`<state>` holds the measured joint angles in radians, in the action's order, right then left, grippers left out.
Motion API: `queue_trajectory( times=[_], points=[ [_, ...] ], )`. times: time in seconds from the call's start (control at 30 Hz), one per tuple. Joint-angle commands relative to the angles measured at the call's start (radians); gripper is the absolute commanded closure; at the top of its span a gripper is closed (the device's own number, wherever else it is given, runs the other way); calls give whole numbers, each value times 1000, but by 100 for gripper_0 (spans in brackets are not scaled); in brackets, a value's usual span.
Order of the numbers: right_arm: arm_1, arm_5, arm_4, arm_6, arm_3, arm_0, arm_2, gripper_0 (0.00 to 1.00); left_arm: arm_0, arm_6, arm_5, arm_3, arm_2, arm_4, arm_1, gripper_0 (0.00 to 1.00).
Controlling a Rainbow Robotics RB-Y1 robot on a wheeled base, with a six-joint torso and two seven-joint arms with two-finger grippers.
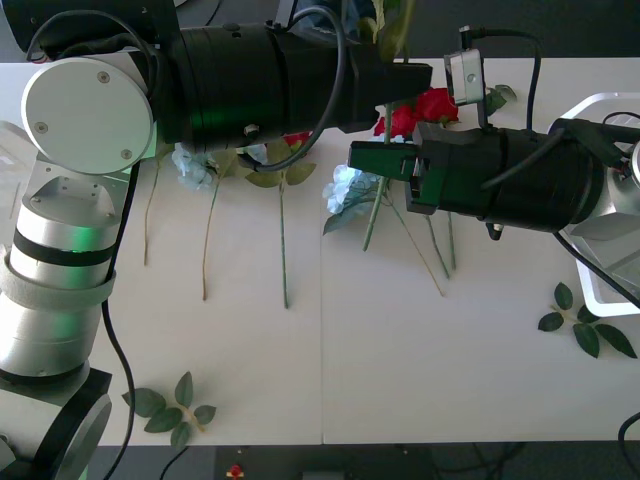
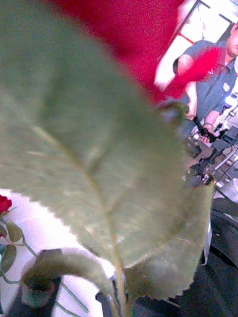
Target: Place the red flowers into the right box and the blue flowers into the left box. If a person shows an open palm, hand one flower to the person first, then continue sorting.
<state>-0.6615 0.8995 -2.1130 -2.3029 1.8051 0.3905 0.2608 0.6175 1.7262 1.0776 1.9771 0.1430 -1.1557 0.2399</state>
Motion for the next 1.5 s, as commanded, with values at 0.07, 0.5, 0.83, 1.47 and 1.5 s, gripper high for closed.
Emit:
queue_trajectory(
  times=[0.07, 0.5, 0.83, 1.47, 1.5],
  points=[
    [23, -7, -19, -18, 19, 38, 2, 100, -9, 13, -11, 39, 9, -10, 2, 0],
    [13, -14, -24, -15, 19, 33, 0, 100, -9, 13, -11, 39, 9, -10, 2, 0],
    [-98, -24, 22, 50, 20, -61, -100, 100, -56, 26, -19, 26, 21, -32, 41, 0],
    [-362, -33, 446, 637, 143, -398, -482, 100, -13, -94, 605, 83, -425, -67, 190, 0],
    [-377, -33, 478, 688, 148, -413, -495, 100, -2, -135, 650, 83, -438, -41, 197, 0]
  ],
)
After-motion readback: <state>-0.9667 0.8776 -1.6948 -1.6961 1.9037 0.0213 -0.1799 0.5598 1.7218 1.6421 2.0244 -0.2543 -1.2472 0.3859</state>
